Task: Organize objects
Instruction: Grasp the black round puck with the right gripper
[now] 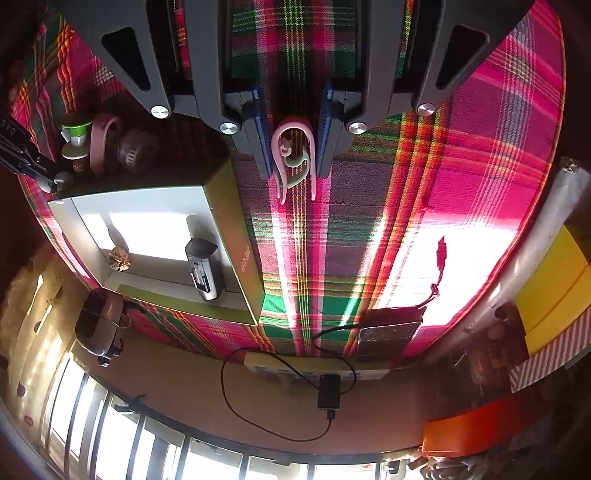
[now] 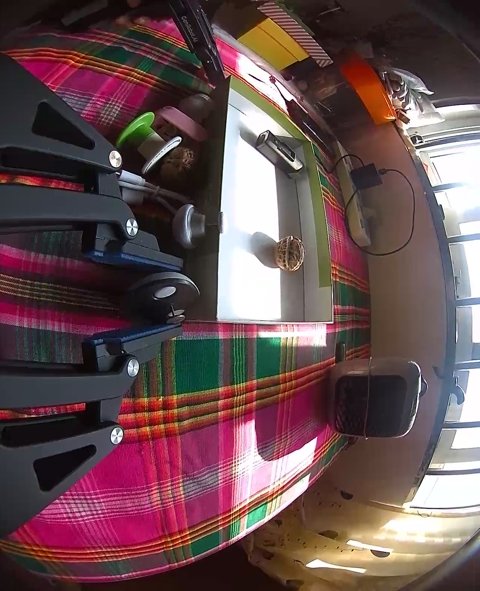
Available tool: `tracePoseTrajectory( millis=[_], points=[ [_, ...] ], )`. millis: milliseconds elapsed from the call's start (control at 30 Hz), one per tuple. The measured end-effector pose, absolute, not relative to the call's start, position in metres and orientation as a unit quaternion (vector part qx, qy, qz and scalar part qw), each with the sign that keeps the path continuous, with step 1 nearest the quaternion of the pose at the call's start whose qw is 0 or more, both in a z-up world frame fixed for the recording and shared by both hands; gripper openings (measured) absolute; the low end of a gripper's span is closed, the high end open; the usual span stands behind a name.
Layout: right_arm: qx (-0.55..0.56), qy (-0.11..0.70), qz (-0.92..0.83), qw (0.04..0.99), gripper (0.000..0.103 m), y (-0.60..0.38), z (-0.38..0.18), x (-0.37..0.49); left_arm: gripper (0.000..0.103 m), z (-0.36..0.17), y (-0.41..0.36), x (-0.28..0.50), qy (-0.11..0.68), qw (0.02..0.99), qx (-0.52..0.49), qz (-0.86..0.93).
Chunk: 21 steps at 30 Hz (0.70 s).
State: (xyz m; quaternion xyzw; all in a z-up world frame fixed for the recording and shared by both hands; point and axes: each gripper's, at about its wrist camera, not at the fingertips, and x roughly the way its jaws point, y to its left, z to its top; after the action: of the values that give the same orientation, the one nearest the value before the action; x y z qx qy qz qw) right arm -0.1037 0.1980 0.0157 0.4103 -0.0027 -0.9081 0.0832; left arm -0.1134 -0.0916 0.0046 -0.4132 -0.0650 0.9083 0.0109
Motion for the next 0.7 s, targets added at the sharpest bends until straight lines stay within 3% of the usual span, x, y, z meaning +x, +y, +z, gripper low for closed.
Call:
tracePoseTrajectory(
  millis=[700],
  points=[
    [0.396,-0.006,-0.915,0.080,0.029,0.202,0.028,-0.102,0.021,0.025,-0.089,-0.105,-0.061,0.023,-0.397,0.915]
  ],
)
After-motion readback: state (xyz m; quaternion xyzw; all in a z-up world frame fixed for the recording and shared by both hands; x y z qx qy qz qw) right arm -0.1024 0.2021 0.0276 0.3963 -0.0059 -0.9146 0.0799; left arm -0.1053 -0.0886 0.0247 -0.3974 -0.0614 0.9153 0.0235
